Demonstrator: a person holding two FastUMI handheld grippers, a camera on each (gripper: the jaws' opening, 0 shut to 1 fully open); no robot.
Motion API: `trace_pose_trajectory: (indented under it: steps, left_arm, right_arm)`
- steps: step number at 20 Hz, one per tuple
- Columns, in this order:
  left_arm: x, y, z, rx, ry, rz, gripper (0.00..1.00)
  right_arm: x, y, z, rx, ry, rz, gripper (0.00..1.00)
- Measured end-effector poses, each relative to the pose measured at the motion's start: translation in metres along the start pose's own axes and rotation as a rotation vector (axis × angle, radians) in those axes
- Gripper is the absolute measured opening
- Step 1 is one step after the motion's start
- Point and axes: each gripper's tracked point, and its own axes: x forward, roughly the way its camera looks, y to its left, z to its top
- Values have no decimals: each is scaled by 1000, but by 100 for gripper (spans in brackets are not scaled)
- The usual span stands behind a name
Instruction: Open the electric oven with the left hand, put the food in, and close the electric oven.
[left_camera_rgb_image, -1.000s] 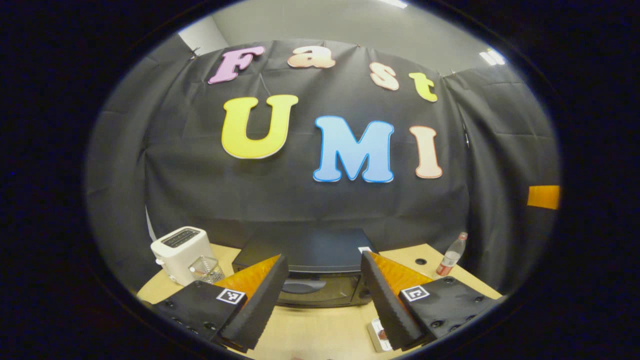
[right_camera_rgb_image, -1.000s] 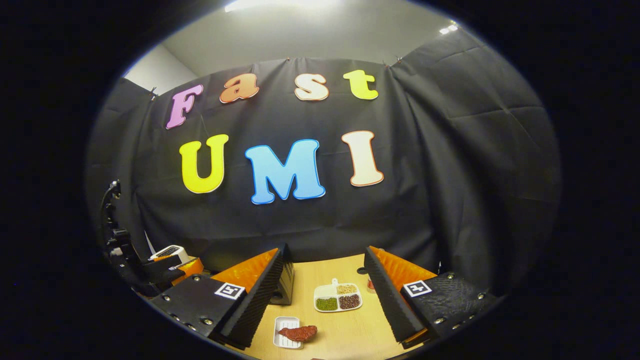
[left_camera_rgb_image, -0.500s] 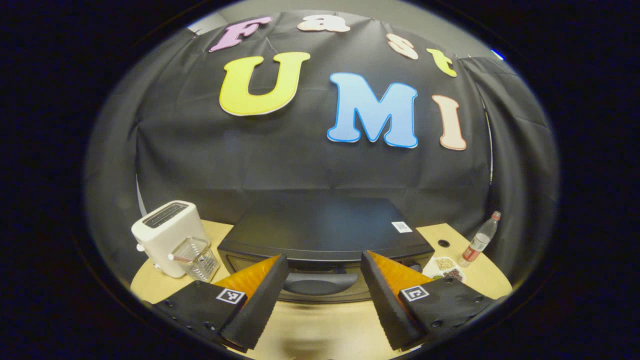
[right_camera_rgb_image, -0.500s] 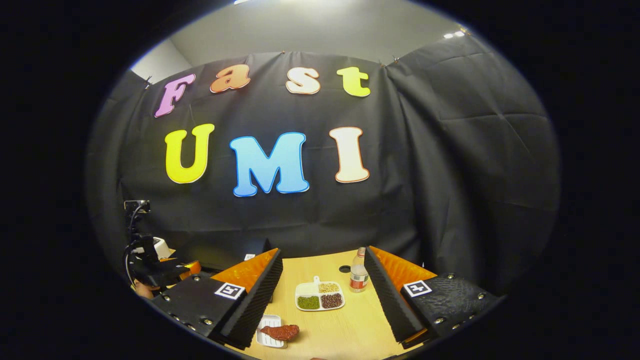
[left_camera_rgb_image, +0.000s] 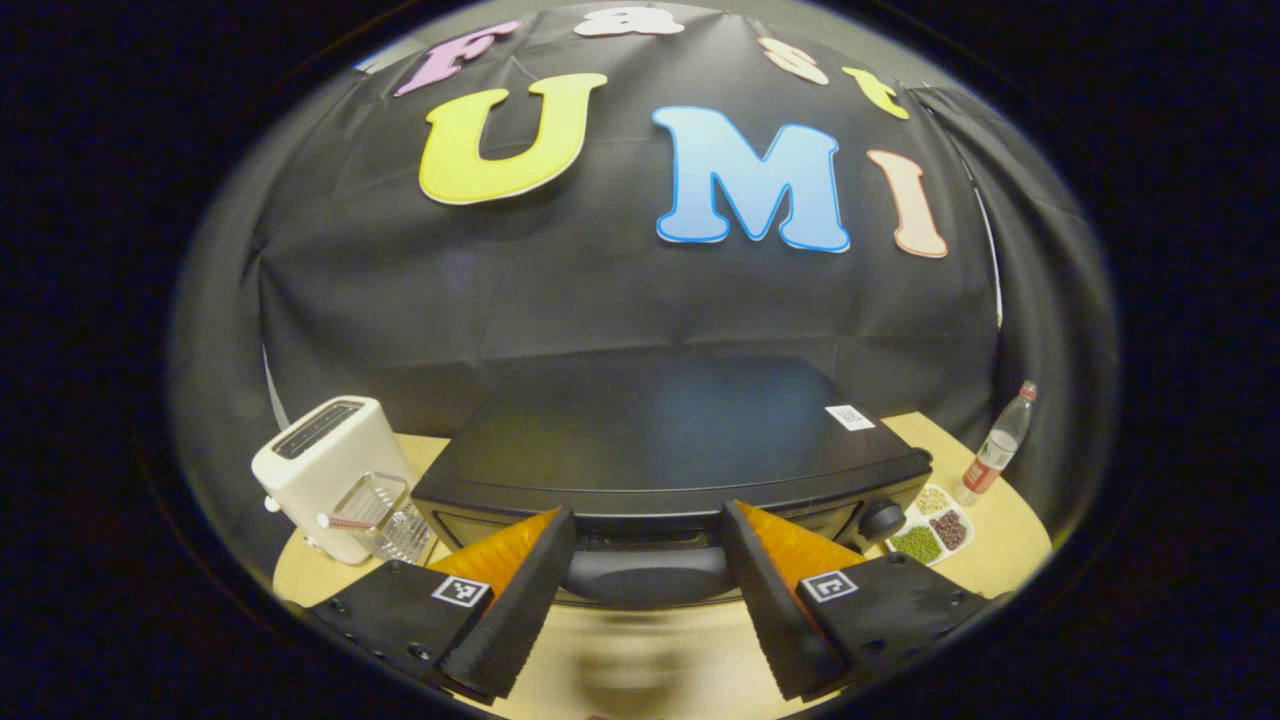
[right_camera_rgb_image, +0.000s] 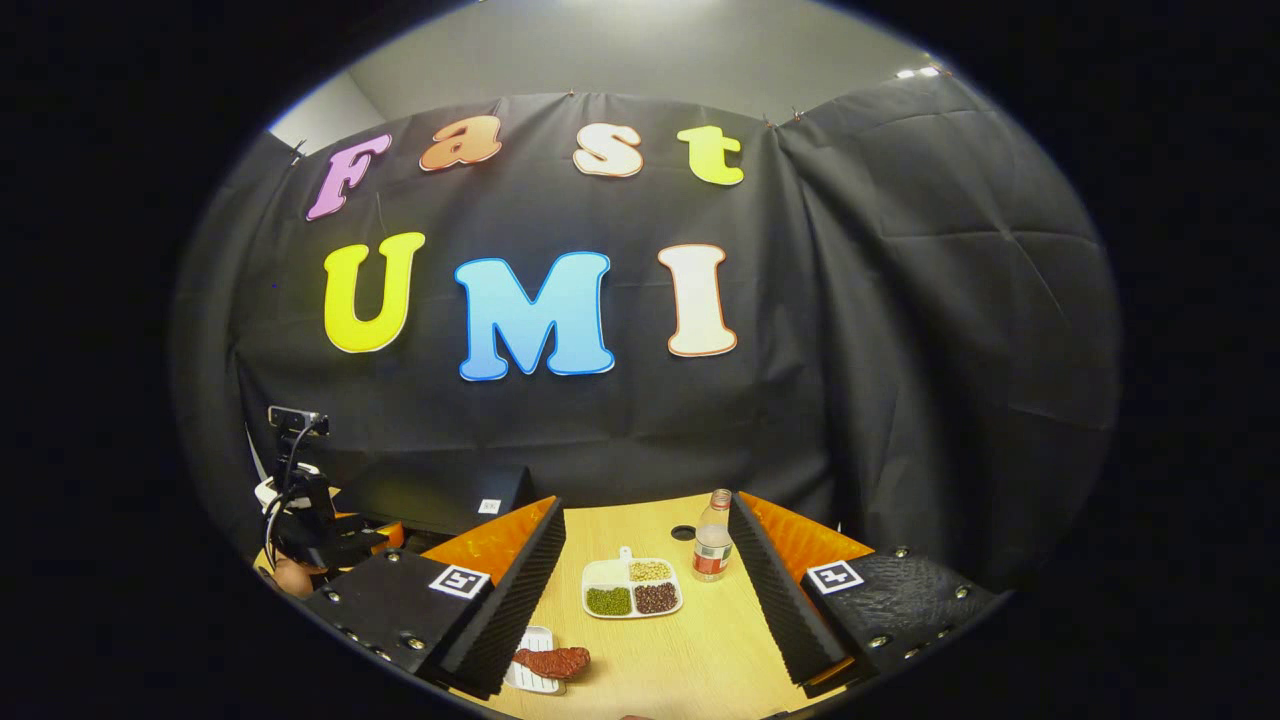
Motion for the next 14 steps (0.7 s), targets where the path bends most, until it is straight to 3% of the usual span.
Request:
trace_pose_trajectory:
  steps: [7, 14]
  left_arm:
    - [-11, -2, -6, -5, 6, -3, 95]
    - [-37, -3, -27, 1, 13, -8, 98]
  right_arm:
    - [-4, 11, 1, -14, -14, 26, 99]
    - [-12, 19, 2, -23, -16, 49, 99]
